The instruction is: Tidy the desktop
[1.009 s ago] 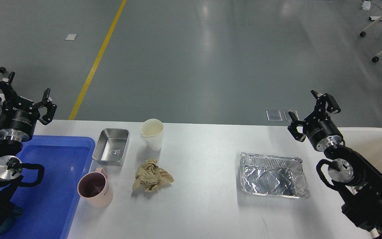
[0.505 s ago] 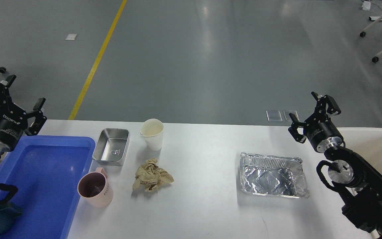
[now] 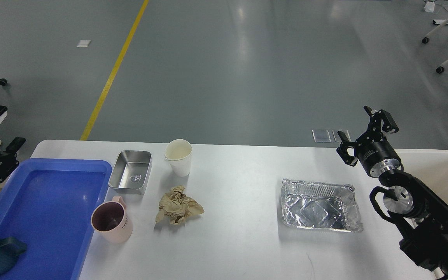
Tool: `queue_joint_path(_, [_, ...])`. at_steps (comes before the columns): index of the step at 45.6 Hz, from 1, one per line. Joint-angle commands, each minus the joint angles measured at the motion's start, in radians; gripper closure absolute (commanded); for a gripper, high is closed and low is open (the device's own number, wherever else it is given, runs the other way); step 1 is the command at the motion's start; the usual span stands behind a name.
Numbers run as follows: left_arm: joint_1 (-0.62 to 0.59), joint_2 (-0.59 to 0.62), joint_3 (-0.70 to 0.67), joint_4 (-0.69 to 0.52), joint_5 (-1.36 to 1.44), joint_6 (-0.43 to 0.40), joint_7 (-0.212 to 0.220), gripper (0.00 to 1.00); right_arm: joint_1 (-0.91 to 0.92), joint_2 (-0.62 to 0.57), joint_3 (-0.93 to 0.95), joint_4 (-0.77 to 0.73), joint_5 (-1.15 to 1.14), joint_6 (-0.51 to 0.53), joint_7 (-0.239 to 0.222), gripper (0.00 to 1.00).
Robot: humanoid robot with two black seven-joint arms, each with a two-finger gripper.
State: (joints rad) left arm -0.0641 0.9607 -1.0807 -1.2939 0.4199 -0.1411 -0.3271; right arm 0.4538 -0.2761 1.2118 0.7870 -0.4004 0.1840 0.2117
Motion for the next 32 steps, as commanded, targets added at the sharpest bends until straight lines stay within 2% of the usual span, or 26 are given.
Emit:
queue_joint_path(1, [0.003,0.039,0.025,0.002,0.006,0.005,0.008,0.03,-0.004,0.0,0.0,0.0,0.0,0.0,0.0,0.0])
queue_joint_path(15, [0.03,0.239,0.056,-0.024,0.284,-0.012,0.026,0.04,-0.006,0.001,0.0,0.001,0.0,0.0,0.0,0.0])
queue_joint_path(20, [0.046,0.299,0.067,-0.094,0.298,-0.014,0.036,0.06,-0.007,0.001,0.0,0.001,-0.001,-0.001,0.0,0.0])
queue_joint_path(32, [0.07,0.475,0.211,-0.199,0.352,-0.02,0.068,0.07,-0.012,0.009,0.0,0.001,-0.001,-0.001,0.002,0.0])
